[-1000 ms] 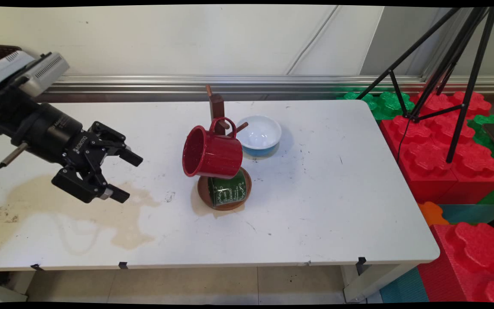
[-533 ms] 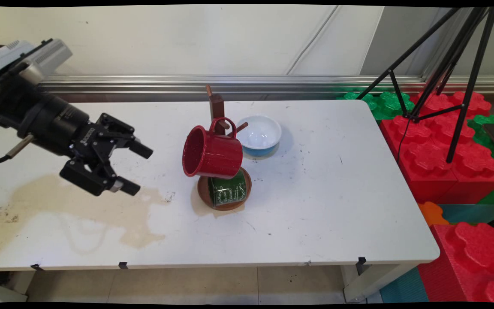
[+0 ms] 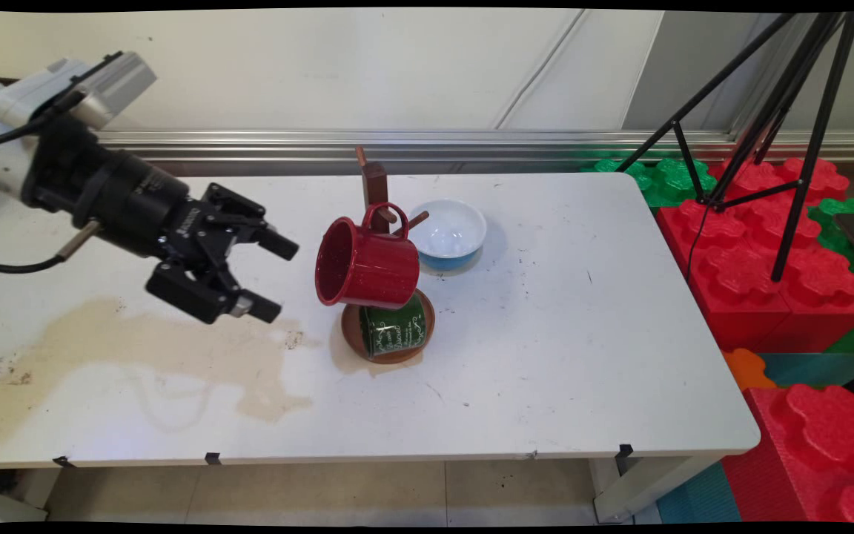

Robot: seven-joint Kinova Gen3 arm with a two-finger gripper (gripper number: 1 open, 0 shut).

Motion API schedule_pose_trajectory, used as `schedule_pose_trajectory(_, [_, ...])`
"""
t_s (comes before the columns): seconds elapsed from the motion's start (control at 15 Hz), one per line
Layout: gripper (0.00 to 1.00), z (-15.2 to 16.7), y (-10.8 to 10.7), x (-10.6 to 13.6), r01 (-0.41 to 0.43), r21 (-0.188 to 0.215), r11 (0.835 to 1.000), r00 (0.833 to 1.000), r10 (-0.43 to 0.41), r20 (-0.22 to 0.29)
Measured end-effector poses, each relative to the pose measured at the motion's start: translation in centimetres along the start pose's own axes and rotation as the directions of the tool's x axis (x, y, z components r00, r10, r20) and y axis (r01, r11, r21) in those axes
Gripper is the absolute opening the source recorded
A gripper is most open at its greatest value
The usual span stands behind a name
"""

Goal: Pick up the red mug from the rack

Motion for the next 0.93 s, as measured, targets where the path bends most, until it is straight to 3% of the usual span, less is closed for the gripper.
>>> schedule_pose_trajectory(0.47, [1.0, 3.3, -0.6, 0.9, 0.024, 0.004, 1.0, 0.998, -0.023, -0.05])
schedule_pose_trajectory(0.93, [1.0, 5.7, -0.7, 0.9, 0.037, 0.001, 0.999, 0.997, -0.037, -0.069])
